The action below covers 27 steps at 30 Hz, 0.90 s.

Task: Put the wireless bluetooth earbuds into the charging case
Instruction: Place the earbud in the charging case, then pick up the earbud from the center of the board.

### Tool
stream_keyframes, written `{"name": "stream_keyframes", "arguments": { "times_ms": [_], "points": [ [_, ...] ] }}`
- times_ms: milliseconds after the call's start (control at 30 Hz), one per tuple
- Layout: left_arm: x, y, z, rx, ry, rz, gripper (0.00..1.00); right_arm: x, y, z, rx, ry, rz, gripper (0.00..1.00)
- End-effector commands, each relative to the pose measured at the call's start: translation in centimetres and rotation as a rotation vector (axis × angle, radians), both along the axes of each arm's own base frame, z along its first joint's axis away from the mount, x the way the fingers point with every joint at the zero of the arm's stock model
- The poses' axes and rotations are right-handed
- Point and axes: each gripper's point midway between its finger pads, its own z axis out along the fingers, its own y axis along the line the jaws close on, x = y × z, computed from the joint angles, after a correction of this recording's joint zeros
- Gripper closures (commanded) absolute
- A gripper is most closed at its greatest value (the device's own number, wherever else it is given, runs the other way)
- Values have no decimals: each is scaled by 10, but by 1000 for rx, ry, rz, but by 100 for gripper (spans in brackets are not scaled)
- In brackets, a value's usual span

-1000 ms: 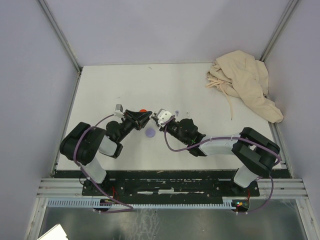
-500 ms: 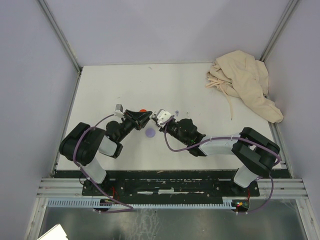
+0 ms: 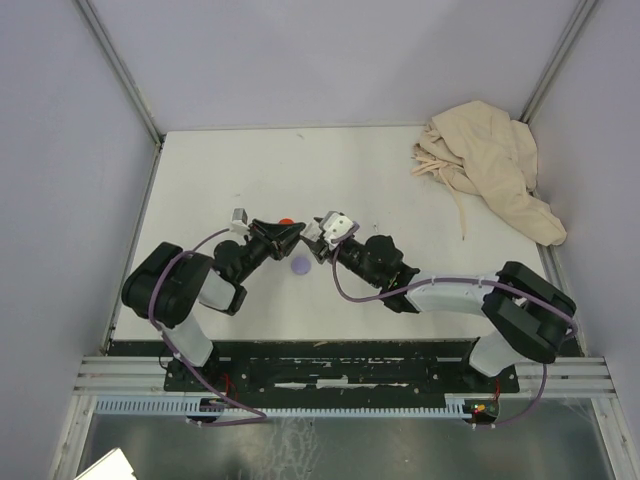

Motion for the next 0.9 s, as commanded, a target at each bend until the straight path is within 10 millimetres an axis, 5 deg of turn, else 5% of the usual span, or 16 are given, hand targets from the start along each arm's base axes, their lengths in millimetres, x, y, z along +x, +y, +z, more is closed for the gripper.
{"name": "stream_keyframes", "arguments": {
  "times_ms": [0,200,333,467,600,867],
  "points": [
    [7,-2,9,-9,-43,11,97,-5,-14,63,179,-51,-34,38],
    [9,-1,7,1,-46,23,97,20,-63,92,159,46,-322,31],
    [8,-3,9,4,-58,11,97,58,-136,67,62,344,-670,31],
    [4,-3,8,21,-68,1,97,84,-175,43,-5,533,-747,29],
    [8,-6,11,32,-71,-6,97,88,-183,23,-59,614,-758,25],
    [-2,-2,31,56,-111,2,97,94,-179,14,-153,669,-744,21]
  ]
}}
